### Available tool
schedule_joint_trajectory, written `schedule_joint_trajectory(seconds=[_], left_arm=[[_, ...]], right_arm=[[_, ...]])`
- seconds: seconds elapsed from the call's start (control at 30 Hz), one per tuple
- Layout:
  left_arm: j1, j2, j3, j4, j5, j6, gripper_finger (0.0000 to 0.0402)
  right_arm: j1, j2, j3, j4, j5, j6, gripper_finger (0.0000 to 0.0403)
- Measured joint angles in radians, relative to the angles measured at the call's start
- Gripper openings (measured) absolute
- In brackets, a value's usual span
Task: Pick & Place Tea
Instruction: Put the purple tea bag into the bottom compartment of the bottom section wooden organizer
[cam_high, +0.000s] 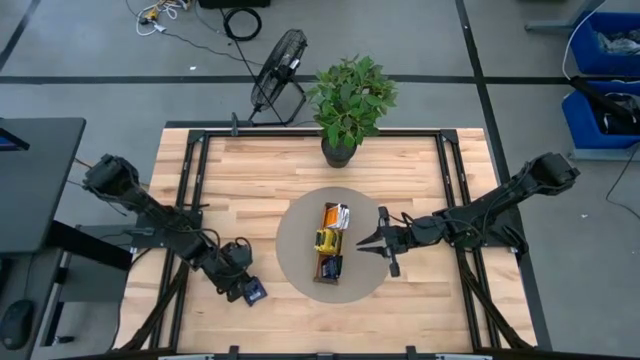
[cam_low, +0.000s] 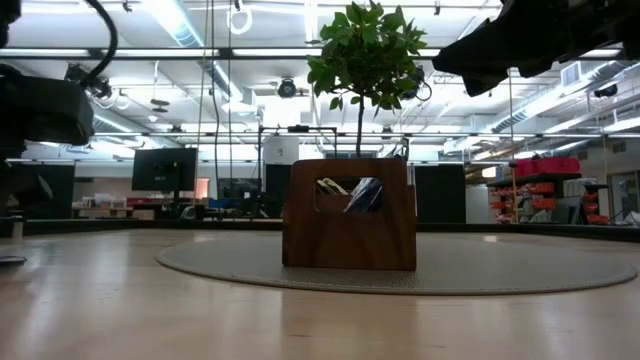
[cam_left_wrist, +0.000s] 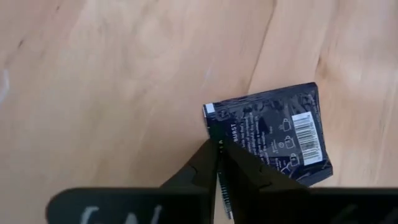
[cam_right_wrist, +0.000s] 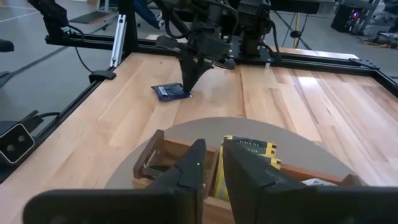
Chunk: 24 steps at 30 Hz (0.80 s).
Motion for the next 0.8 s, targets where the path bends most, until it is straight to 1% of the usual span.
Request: schedule_joint_trajectory(seconds=[0.13,0.3,0.43,0.53,0.67,0.73,0.8], left_arm=[[0.027,-0.027,-0.006,-0.017,0.038,0.062,0.0032],[0.084,-0.075,-0.008,-0.091,0.051,0.043,0.0067],[0.109,-0.128,-0.010,-0.105,0.013,0.055,0.0082],[0.126,-0.167,0.016,-0.181,0.021,0.130,0.0083],[0.162,-0.202,0.095,-0.309,0.018,0.176,0.0091],[0.168,-0.203,0.128,-0.324,-0.011,0.190,0.0100],[0.172,-0.203,0.145,-0.327,-0.016,0.210,0.0111]], right_arm=[[0.000,0.000,0.000,-0.001,0.000,0.000,0.0062],[0.000,0.000,0.000,-0.004,0.000,0.000,0.0062],[0.000,0.000,0.000,-0.011,0.000,0.001,0.0062],[0.000,0.000,0.000,-0.011,0.000,0.003,0.0062],[0.000,0.000,0.000,-0.012,0.000,0.003,0.0062],[0.001,0.000,0.000,-0.018,-0.001,0.004,0.0062],[0.001,0.000,0.000,-0.018,-0.001,0.006,0.0062]])
